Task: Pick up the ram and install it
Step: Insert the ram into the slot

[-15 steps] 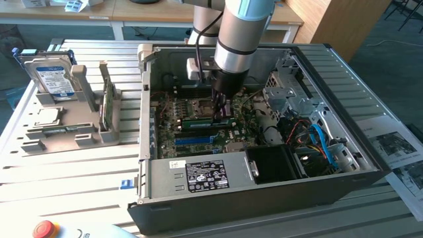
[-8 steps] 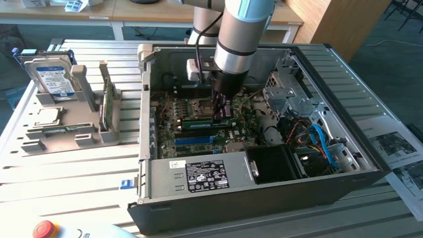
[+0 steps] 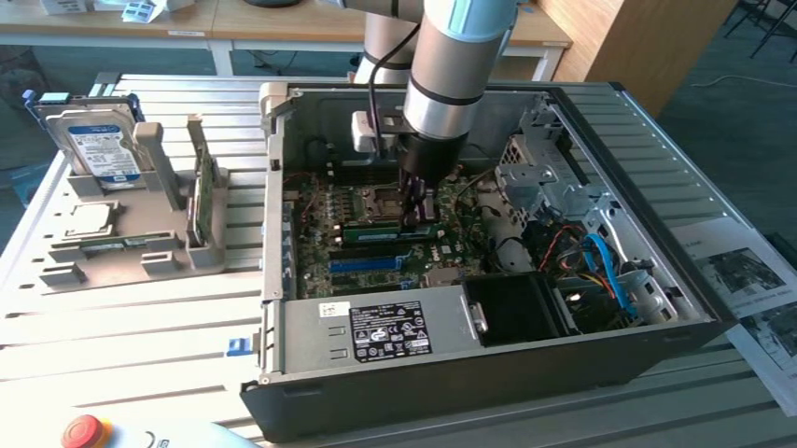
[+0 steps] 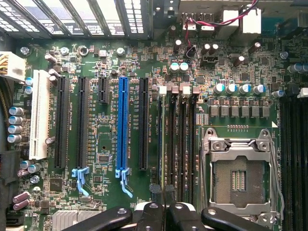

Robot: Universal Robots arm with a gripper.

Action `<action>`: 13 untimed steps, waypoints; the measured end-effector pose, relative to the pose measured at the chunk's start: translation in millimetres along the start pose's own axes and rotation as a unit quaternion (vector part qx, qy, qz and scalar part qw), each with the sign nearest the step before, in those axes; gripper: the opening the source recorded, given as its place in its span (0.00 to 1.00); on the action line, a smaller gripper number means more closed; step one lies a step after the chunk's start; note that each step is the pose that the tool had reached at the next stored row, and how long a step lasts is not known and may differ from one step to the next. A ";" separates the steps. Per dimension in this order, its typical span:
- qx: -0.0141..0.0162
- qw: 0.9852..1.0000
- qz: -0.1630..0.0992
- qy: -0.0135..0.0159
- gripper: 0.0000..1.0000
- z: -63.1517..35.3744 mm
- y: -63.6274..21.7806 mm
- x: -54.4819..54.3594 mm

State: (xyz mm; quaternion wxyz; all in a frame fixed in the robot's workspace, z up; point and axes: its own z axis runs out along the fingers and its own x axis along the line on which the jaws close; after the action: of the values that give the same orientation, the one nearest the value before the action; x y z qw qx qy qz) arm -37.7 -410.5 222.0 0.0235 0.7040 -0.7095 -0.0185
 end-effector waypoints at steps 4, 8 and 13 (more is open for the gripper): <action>0.000 1.000 0.000 0.000 0.12 0.0 0.0 0.0; 0.000 1.000 0.000 0.000 0.31 0.0 0.0 0.0; 0.000 1.000 0.000 0.000 0.31 0.0 0.0 0.0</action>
State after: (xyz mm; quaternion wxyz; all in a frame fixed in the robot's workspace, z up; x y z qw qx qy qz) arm -37.7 -410.5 222.0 0.0235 0.7041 -0.7095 -0.0185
